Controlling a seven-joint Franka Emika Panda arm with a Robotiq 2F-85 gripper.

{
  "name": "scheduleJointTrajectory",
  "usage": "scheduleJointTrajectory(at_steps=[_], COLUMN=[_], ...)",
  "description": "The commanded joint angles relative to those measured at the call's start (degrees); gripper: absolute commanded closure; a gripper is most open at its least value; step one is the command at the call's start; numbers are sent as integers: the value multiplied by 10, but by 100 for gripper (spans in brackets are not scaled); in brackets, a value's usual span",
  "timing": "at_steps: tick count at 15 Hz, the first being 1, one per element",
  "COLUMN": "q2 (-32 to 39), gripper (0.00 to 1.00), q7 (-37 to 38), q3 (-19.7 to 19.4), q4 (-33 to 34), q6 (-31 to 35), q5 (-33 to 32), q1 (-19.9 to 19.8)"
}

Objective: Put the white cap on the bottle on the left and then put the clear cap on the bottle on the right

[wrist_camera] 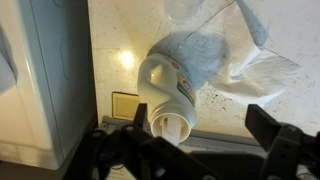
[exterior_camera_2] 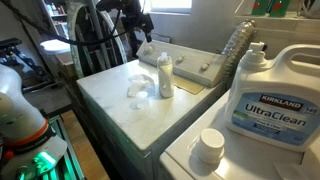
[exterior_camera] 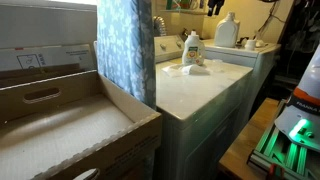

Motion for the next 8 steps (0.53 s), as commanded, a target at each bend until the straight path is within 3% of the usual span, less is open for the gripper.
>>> scheduleJointTrajectory(at_steps=[1, 3, 8], q2=[1, 1, 55], gripper=[0, 0, 0], q7=[0, 2, 88], q3=[1, 0, -29], q4=[1, -1, -24], q6=[-1, -7, 41], q5=[1, -3, -103], q1=[-2, -5, -89])
